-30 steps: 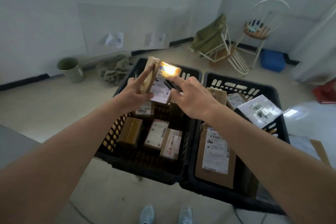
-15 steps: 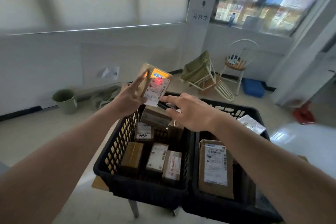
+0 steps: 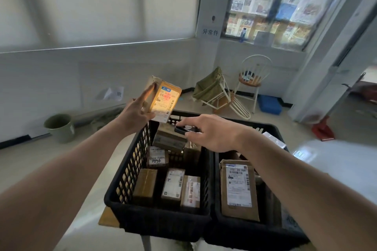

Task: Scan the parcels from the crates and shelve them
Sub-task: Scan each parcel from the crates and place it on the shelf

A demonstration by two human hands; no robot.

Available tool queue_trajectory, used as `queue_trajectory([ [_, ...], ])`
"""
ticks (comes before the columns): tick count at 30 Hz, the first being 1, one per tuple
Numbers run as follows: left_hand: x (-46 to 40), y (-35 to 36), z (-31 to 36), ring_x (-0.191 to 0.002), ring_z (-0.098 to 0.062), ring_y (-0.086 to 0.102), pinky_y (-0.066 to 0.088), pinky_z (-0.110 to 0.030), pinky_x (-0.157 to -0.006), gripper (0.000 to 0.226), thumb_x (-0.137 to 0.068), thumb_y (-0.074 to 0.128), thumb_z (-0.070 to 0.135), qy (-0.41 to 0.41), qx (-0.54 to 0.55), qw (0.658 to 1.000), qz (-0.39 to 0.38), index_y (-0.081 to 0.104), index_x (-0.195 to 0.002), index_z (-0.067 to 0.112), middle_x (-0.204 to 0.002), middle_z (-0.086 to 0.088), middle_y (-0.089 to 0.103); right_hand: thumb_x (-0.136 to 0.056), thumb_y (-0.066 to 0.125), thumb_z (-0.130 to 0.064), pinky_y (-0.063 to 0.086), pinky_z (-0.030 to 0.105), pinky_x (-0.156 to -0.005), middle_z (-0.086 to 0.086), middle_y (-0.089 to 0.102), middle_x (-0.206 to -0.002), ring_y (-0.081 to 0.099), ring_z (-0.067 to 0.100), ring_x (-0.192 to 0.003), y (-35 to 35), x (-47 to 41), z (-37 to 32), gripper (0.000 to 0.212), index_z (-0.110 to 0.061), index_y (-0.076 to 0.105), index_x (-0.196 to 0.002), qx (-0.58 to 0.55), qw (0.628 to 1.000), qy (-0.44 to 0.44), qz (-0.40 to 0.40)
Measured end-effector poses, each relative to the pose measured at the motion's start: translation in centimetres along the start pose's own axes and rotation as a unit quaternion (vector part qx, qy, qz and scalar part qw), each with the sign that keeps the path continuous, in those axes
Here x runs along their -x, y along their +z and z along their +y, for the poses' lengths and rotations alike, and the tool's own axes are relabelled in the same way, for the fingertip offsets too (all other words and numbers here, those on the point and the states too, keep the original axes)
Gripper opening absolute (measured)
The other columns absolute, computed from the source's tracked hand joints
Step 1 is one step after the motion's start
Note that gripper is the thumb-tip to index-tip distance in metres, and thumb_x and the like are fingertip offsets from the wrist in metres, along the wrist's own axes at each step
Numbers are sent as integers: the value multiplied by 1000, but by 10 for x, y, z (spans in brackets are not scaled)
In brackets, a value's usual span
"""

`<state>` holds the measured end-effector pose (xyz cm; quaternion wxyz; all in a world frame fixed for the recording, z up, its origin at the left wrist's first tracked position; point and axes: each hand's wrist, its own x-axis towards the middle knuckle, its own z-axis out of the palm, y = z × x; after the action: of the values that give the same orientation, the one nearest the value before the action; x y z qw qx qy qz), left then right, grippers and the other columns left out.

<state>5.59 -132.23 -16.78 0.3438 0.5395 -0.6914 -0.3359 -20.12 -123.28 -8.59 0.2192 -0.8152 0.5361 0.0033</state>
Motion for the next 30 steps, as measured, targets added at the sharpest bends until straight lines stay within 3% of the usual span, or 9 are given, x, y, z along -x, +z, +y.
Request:
queue_trajectory([
  [8, 6, -4, -2, -129, -41, 59, 51, -65, -106, 101, -98, 64, -1, -1, 0, 1000, -3, 12, -159, 60, -149, -21, 49, -111, 48, -43, 39, 45, -118, -4, 55, -154, 51, 18, -138, 3, 1, -4, 44, -47, 47, -155, -5, 1000, -6, -12],
  [14, 8, -5, -4, -125, -39, 60, 54, -62, -103, 100, -98, 61, -7, -15, 9, 1000, -1, 14, -163, 53, -127, -5, 47, -110, 50, -43, 39, 48, -119, -5, 53, -154, 50, 18, -138, 4, 0, -3, 44, -48, 47, -154, 8, 1000, -7, -22],
  [19, 8, -4, -3, -125, -38, 58, 55, -61, -102, 99, -97, 60, -9, -13, -1, 1000, 3, 17, -163, 52, -139, -14, 44, -109, 50, -45, 40, 49, -118, -6, 52, -155, 50, 18, -138, 6, 0, 3, 44, -49, 47, -153, 1, 1000, -8, -25],
  [24, 6, 1, -1, -114, -27, 58, 57, -58, -100, 99, -97, 61, -10, -9, -7, 1000, 5, 17, -163, 50, -143, -17, 44, -110, 50, -44, 41, 47, -117, -4, 54, -153, 52, 18, -135, 3, 2, 4, 45, -47, 47, -154, 3, 1000, -10, -23],
  [27, 2, 3, -3, -112, -26, 60, 59, -55, -98, 100, -97, 63, -7, -9, -8, 1000, 11, 19, -160, 56, -139, -13, 43, -110, 50, -43, 44, 48, -114, -4, 57, -149, 55, 18, -131, 1, 3, 5, 44, -46, 48, -153, -6, 1000, -10, -23],
  [30, -2, 3, -7, -116, -34, 61, 60, -56, -97, 105, -95, 67, -2, -16, -10, 1000, 10, 19, -148, 76, -144, -17, 38, -110, 49, -43, 45, 47, -112, -3, 59, -145, 56, 18, -128, -1, 4, 5, 44, -47, 48, -154, 7, 1000, -10, -19],
])
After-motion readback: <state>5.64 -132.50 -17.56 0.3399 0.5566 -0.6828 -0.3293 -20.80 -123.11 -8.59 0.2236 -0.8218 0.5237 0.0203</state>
